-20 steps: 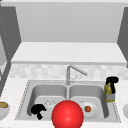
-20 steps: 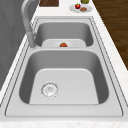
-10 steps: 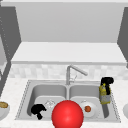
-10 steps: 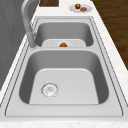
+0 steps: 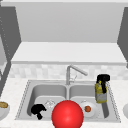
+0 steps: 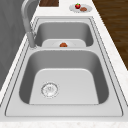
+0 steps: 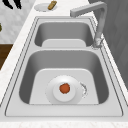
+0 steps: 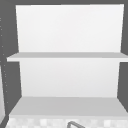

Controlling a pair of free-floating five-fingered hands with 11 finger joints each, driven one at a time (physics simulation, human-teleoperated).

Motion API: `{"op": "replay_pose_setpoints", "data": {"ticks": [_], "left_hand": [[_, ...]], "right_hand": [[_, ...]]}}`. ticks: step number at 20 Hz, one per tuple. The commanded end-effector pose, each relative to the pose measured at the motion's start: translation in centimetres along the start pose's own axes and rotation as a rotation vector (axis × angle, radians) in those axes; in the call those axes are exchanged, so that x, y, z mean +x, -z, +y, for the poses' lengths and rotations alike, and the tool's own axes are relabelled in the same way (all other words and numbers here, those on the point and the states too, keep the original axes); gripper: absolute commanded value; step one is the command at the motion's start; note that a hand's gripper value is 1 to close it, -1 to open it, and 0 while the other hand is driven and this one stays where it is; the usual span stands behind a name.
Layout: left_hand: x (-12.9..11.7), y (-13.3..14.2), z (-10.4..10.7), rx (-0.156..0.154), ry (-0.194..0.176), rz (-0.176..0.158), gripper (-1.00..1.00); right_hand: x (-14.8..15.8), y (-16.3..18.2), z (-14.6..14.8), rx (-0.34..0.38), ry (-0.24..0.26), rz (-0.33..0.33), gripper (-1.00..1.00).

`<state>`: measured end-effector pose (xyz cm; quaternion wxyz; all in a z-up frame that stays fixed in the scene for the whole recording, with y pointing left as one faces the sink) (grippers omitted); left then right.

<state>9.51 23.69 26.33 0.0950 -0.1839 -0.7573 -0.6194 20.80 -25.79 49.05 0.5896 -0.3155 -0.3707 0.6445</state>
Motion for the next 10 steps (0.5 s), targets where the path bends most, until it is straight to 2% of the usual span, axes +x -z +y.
{"op": "replay_pose_setpoints", "data": {"ticks": [1, 10], "left_hand": [[0.0, 0.0, 0.0, 0.000, 0.000, 0.000, 0.00], [0.0, 0.0, 0.0, 0.000, 0.000, 0.000, 0.00]], "right_hand": [[1.5, -2.0, -2.2, -0.034, 0.030, 0.010, 1.00], [5.2, -7.5, -6.4, -0.019, 0.040, 0.003, 1.00]]}}
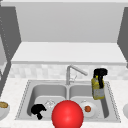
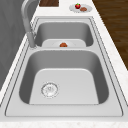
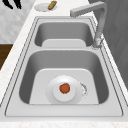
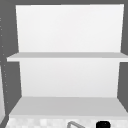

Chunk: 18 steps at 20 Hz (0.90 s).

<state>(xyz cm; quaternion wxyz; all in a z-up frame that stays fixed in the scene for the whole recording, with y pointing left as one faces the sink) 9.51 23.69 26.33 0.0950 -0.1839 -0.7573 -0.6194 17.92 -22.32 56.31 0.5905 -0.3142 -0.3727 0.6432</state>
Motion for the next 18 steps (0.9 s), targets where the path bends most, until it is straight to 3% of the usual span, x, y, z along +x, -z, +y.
{"op": "replay_pose_setpoints", "data": {"ticks": [1, 18], "left_hand": [[0.0, 0.0, 0.0, 0.000, 0.000, 0.000, 0.00], [0.0, 0.0, 0.0, 0.000, 0.000, 0.000, 0.00]], "right_hand": [[1.7, -2.1, -2.1, -0.016, 0.036, 0.003, 1.00], [7.7, -9.7, -12.0, 0.004, 0.040, 0.003, 1.00]]}}
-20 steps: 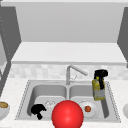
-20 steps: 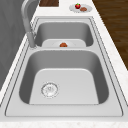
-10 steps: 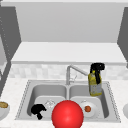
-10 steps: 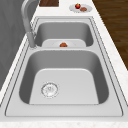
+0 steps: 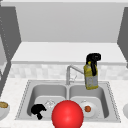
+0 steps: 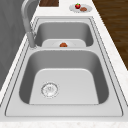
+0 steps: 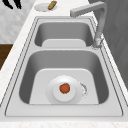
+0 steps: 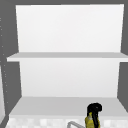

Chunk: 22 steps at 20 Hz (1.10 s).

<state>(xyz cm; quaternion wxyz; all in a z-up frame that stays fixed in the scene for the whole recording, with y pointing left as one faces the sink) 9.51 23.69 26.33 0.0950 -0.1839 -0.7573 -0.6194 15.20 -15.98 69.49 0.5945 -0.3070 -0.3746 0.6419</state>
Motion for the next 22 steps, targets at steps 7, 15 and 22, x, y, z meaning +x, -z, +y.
{"op": "replay_pose_setpoints", "data": {"ticks": [7, 15, 22], "left_hand": [[0.0, 0.0, 0.0, 0.000, 0.000, 0.000, 0.00], [0.0, 0.0, 0.0, 0.000, 0.000, 0.000, 0.00], [0.0, 0.0, 0.0, 0.000, 0.000, 0.000, 0.00]], "right_hand": [[1.9, -2.9, -7.0, 0.004, 0.035, 0.004, 1.00], [3.3, -3.8, -12.4, 0.020, 0.050, 0.007, 1.00], [4.5, -3.6, -17.5, 0.025, 0.046, 0.005, 1.00]]}}
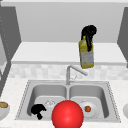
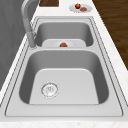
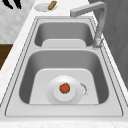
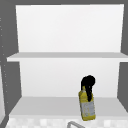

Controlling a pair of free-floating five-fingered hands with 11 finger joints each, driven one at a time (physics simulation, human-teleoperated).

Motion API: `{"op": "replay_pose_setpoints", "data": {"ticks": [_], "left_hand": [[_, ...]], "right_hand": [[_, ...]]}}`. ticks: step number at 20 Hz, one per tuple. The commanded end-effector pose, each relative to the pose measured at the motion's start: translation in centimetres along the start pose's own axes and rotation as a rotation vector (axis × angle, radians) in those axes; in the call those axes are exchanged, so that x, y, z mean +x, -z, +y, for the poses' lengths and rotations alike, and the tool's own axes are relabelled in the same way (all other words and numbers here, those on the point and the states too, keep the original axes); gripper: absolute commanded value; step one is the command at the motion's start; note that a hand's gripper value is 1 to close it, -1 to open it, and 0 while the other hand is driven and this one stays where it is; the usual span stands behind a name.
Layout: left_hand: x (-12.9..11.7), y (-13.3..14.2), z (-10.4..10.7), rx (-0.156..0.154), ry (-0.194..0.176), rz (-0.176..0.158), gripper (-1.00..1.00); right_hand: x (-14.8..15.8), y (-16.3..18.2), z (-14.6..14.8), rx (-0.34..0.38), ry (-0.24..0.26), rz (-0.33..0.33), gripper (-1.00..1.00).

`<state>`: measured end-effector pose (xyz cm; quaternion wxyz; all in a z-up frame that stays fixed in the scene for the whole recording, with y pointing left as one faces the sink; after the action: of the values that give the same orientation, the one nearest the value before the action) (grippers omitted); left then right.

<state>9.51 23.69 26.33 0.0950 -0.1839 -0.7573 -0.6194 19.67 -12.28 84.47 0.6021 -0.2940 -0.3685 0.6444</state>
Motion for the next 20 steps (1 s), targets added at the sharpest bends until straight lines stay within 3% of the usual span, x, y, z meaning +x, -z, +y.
{"op": "replay_pose_setpoints", "data": {"ticks": [1, 4, 11, 20], "left_hand": [[0.0, 0.0, 0.0, 0.000, 0.000, 0.000, 0.00], [0.0, 0.0, 0.0, 0.000, 0.000, 0.000, 0.00], [0.0, 0.0, 0.0, 0.000, 0.000, 0.000, 0.00], [0.0, 0.0, 0.0, 0.000, 0.000, 0.000, 0.00]], "right_hand": [[0.8, 0.2, -3.1, -0.004, 0.034, 0.011, 1.00], [1.3, 2.0, -4.3, -0.020, 0.036, 0.029, 1.00], [1.7, 5.6, -8.4, -0.022, 0.058, -0.009, 1.00], [1.1, 11.9, -11.5, -0.050, 0.107, -0.066, 1.00]]}}
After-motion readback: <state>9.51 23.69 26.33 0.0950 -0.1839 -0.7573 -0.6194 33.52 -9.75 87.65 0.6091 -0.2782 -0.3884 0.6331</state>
